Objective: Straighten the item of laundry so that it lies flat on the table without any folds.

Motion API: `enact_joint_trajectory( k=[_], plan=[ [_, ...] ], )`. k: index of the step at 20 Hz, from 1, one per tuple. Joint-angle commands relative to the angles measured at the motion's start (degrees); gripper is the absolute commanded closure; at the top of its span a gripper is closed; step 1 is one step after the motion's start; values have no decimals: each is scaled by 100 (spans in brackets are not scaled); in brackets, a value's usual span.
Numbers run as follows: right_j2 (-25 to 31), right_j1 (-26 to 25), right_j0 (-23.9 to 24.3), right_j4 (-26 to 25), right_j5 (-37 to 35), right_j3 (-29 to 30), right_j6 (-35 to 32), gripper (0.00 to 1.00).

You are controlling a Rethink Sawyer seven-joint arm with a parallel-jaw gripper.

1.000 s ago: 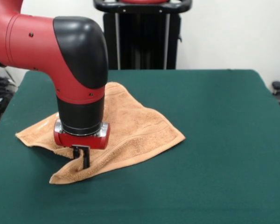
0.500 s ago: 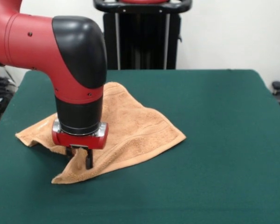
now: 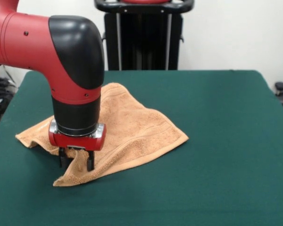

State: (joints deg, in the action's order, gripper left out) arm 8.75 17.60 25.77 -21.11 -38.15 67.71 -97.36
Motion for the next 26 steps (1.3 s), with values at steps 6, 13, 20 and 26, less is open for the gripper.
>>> enact_joint_trajectory(
  k=[6, 13, 20, 26],
  plan=[
    [438, 52, -179, 204, 125, 705, -377, 0],
    [433, 350, -91, 224, 23, 1007, -280, 0],
    [378, 521, -33, 232, -93, 1216, -264, 0],
    [409, 662, 60, 219, -255, 1250, -76, 0]
  ],
)
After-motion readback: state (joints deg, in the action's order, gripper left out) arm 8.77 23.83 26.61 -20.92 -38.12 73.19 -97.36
